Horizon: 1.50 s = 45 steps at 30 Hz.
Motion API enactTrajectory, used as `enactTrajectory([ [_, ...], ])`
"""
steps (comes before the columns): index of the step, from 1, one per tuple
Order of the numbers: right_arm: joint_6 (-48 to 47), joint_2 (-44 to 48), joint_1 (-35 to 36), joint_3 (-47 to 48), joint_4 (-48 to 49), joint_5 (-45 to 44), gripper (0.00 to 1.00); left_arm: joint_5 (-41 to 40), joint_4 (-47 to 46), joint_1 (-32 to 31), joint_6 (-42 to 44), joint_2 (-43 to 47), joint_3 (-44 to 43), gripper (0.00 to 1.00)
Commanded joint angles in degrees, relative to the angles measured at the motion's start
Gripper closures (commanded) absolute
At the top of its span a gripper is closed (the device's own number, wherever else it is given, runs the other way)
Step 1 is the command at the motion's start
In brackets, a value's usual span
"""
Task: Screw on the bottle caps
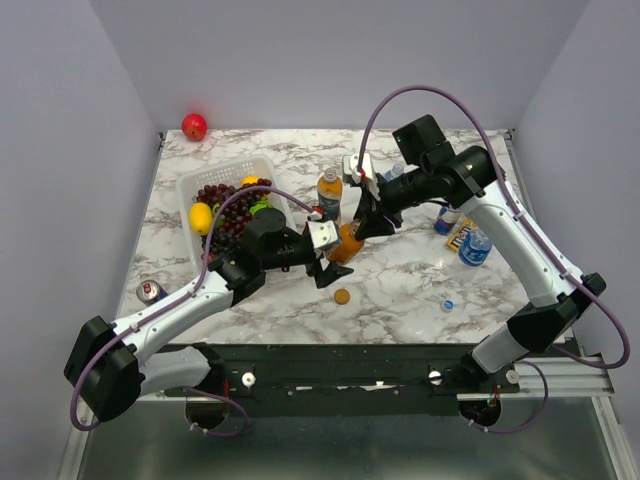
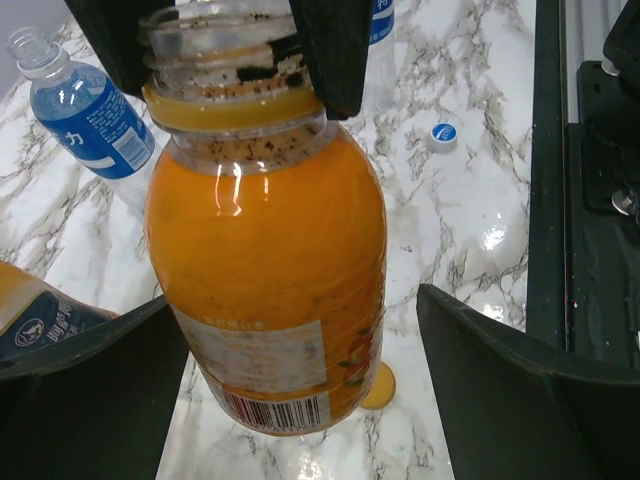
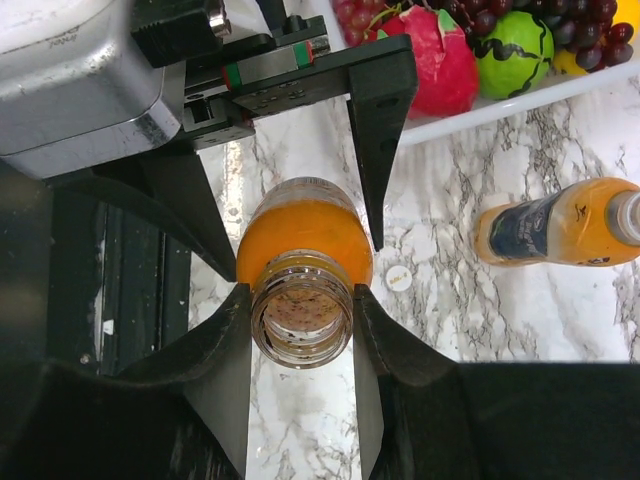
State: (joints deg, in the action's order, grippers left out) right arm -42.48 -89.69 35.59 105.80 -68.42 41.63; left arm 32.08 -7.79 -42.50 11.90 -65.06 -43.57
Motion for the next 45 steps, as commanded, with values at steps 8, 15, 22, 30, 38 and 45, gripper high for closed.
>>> enactTrajectory([
  [8,0.6,0.0,2.2,1.3,0.7,-0.1,0.81,-0.6,-3.8,-0.4,-2.9,-0.2,0.9,0.13],
  [15,0.9,0.8,3.8,0.0,0.9,-0.1,0.81,-1.7,-4.3,-0.4,-2.5,-1.1,1.2,0.26],
  [22,8.2,5.6,0.1,-1.4,6.6,-4.5,0.28,-4.9,0.9,0.7,-1.4,4.2,2.3,0.73],
  [30,-4.2,12.2,-5.4,-20.3,10.7,1.2,0.14,-8.3,19.5,4.9,8.6,15.0,1.9,1.00],
  [38,-14.0,7.9,4.0,-37.7,23.9,-6.1,0.15,-13.0,16.6,14.9,-8.2,22.2,4.1,1.00],
  [45,-16.5,-0.5,10.0,-40.1,31.2,-10.7,0.20,-10.3,14.6,22.7,-14.5,24.1,4.2,1.00],
])
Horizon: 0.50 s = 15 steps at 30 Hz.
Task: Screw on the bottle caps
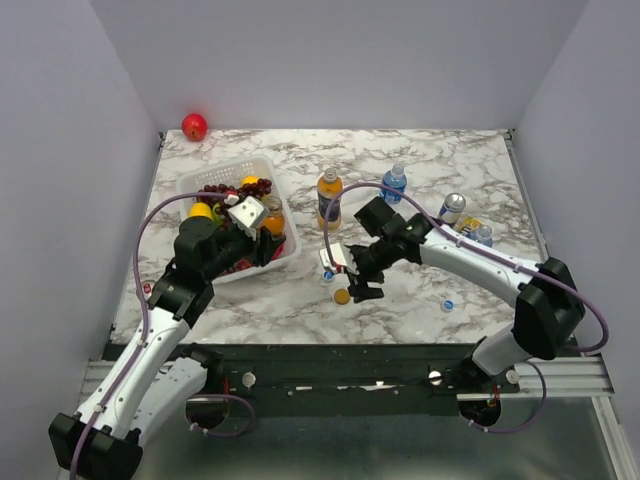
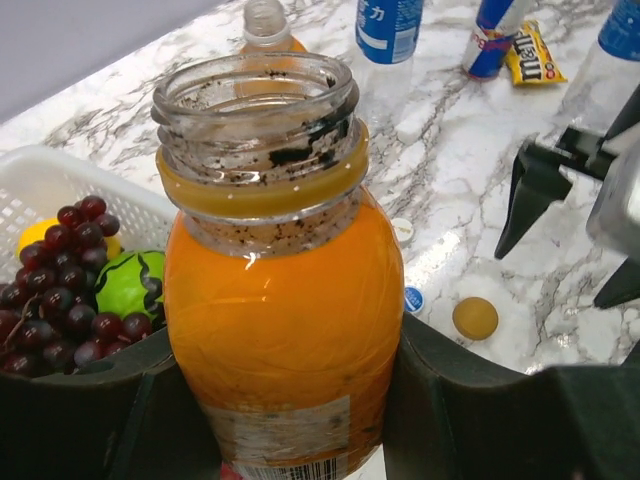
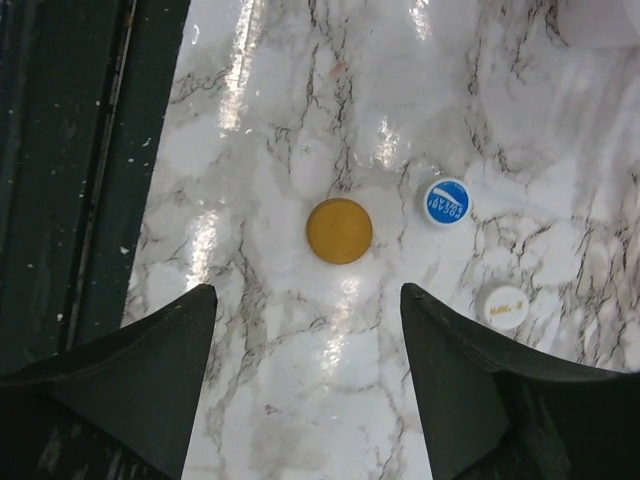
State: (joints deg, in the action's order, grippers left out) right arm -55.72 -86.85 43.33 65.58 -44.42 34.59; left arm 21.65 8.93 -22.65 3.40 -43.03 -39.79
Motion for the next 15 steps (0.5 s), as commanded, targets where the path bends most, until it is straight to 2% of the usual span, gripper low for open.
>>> enactTrajectory([
  [1,-3.0,-4.2,2.6,0.2,7.5,-4.0,0.20,-0.6,-1.8,3.3,-5.8,2.5,0.4,1.00],
  [6,-3.8,-9.4,3.8,-0.1,9.9,-5.7,0.29,-1.0,-1.1,7.0,-6.3,4.2,0.7,1.00],
  [15,-6.1,-13.4,4.4,-1.6,11.3,-7.9,0.29,0.1,-1.5,10.5,-9.0,5.7,1.7,1.00],
])
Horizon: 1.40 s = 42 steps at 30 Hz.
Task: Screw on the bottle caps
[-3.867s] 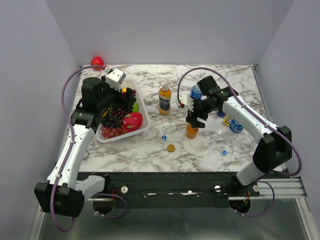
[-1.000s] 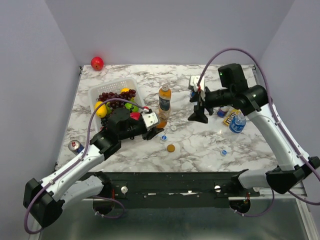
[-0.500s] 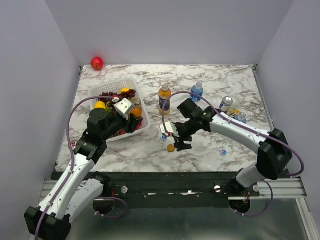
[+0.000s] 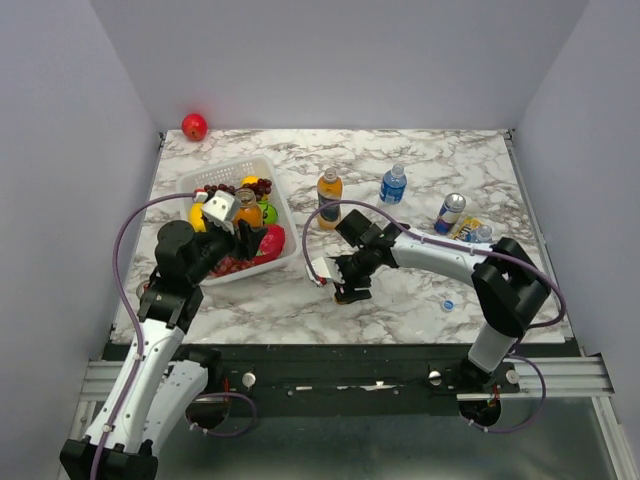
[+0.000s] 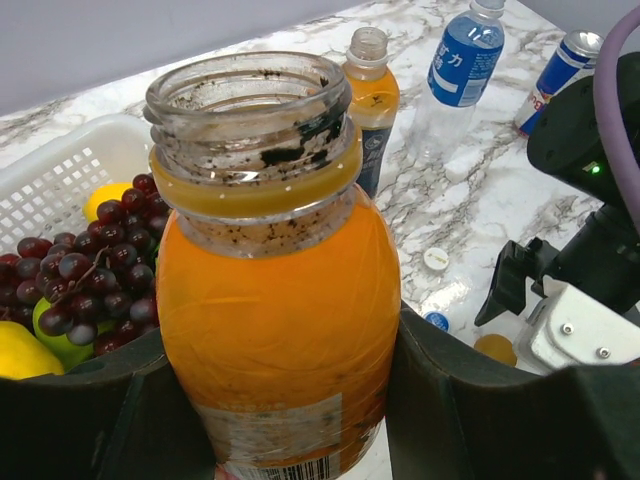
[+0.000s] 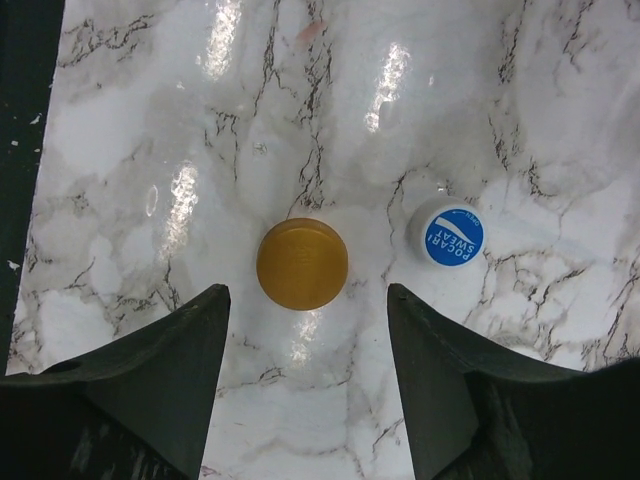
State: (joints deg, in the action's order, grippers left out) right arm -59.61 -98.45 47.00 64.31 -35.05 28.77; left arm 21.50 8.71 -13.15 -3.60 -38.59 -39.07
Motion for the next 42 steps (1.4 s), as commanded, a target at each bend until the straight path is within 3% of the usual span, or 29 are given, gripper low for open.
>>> enactTrajectory([
  [1,-2.4,-2.4,0.8,-0.2,1.8,-2.1,0.28,0.3,-1.4,1.2,-2.2,1.3,1.2,1.00],
  [14,-3.7,-6.1,2.7,-0.1,1.9,-3.4,0.37,-0.3,-1.3,2.1,-1.9,1.8,2.5,1.00],
  [17,-3.8,-6.4,2.9,0.1,1.9,-3.5,0.44,-0.1,-1.6,2.1,-1.9,1.8,2.9,1.00],
  [20,-4.0,-6.0,2.9,0.1,1.6,-4.0,0.57,0.5,-2.4,2.2,-1.8,1.4,3.4,1.00],
  [21,-4.0,-5.6,2.8,0.1,0.9,-4.6,0.62,1.8,-2.9,2.2,-1.1,1.2,3.6,1.00],
  [26,0.5,5.1,1.2,2.3,-5.7,-4.3,0.67,12.5,-7.1,2.1,4.7,0.1,6.7,1.00],
  [29,5.6,11.8,-2.3,9.0,-16.3,0.0,0.68,20.6,-10.0,1.9,9.6,-2.0,10.1,1.00],
  [34,10.4,20.5,-4.2,19.3,-30.2,2.3,0.67,27.8,-14.6,-3.5,15.9,-9.8,11.6,1.00],
  [42,18.9,19.4,-4.2,36.0,-37.1,3.0,0.66,23.3,-28.9,-18.3,16.3,-19.5,14.2,1.00],
])
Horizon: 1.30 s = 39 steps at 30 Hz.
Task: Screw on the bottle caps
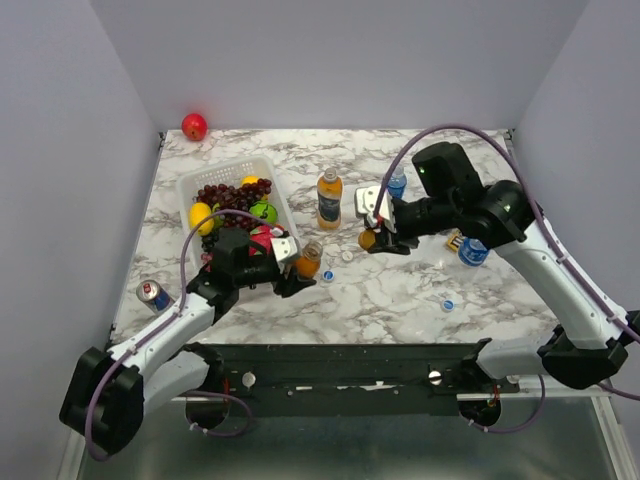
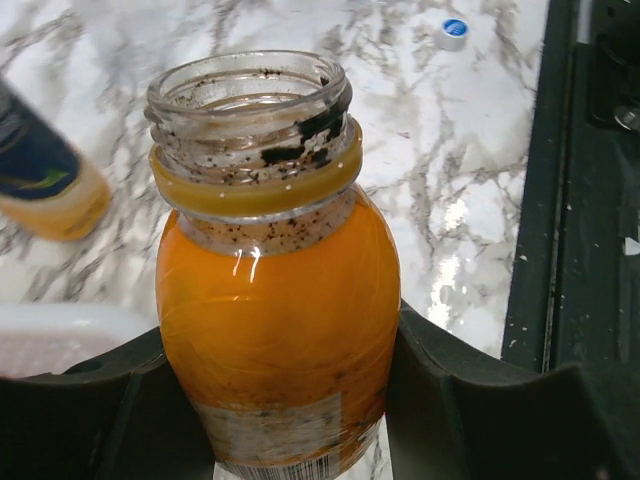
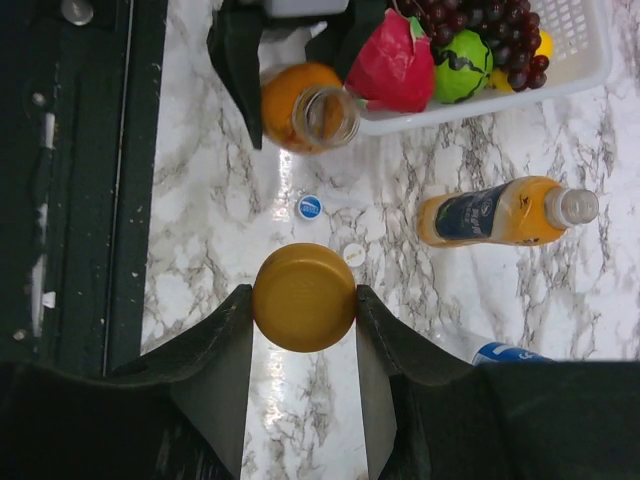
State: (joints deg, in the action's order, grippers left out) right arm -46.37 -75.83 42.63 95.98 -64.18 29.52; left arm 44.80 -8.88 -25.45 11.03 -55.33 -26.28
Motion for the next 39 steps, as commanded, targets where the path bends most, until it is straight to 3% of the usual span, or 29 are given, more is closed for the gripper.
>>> enactTrajectory([
  [1,5.5,-4.3,0.3,5.8,-8.7,3.3,0.66,-0.6,-12.9,-7.1,1.9,-3.8,1.8,1.00],
  [11,2.1,-7.0,5.1,4.7,-6.0,2.4,0.64,-2.2,-19.4,-15.1,3.7,-6.1,2.8,1.00],
  [19,-3.3,-9.1,8.3,1.1,-3.2,0.7,0.62,-2.7,-19.4,-15.5,2.7,-5.1,2.7,1.00],
  [39,-1.9,-8.5,9.4,-4.8,4.5,-2.8,0.59,-2.4,-20.1,-15.5,4.7,-5.1,1.1,1.00],
])
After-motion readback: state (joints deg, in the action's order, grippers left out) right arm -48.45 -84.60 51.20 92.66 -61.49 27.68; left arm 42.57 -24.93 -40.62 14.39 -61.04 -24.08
